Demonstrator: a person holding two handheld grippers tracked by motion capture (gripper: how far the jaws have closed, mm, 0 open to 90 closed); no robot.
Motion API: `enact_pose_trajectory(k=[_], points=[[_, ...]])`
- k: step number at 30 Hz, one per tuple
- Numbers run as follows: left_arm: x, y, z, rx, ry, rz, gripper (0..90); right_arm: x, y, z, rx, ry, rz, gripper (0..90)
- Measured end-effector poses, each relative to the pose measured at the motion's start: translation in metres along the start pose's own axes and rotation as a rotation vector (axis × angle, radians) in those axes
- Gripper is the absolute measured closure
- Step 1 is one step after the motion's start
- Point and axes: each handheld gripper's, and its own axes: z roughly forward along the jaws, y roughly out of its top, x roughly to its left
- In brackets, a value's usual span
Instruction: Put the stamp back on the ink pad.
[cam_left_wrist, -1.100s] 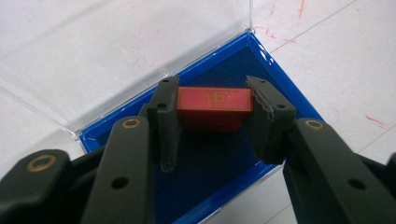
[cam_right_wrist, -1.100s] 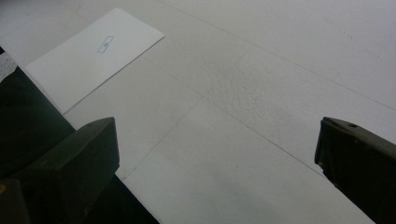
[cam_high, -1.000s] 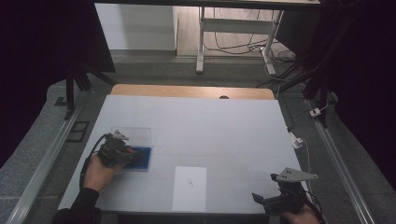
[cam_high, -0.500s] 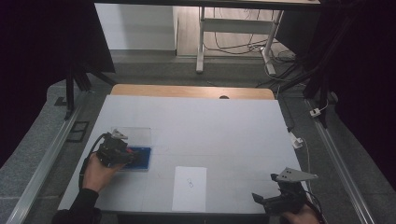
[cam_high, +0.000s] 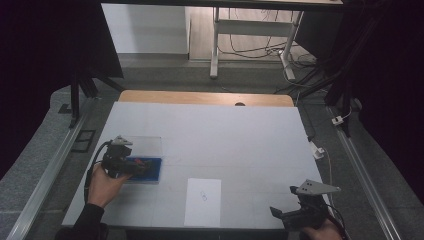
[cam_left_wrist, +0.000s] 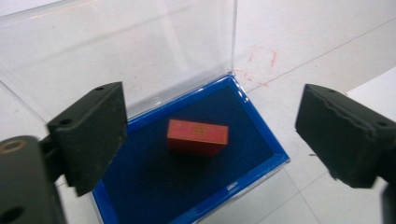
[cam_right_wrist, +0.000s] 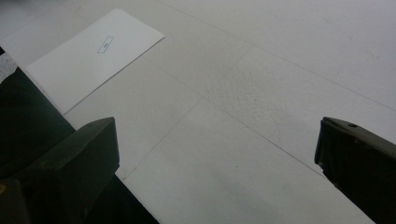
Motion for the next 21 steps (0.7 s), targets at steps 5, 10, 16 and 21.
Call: enact_pose_trajectory(k=[5, 10, 16, 21], points=[[-0.005, 0.001, -0.001, -0.004, -0.04, 0.001, 5.0, 0.0, 0.0, 0.0, -0.001, 0.001, 0.001, 0.0], [-0.01, 0.001, -0.004, -0.039, -0.087, 0.01, 0.0, 0.0, 0.0, 0.0, -0.001, 0.001, 0.002, 0.0], [-0.015, -0.001, -0.013, -0.081, -0.159, 0.025, 0.0, 0.0, 0.0, 0.001, 0.0, 0.001, 0.006, 0.0], [-0.019, -0.006, -0.028, -0.115, -0.183, 0.042, 0.0, -0.002, 0.0, 0.0, -0.001, 0.004, 0.02, 0.0]])
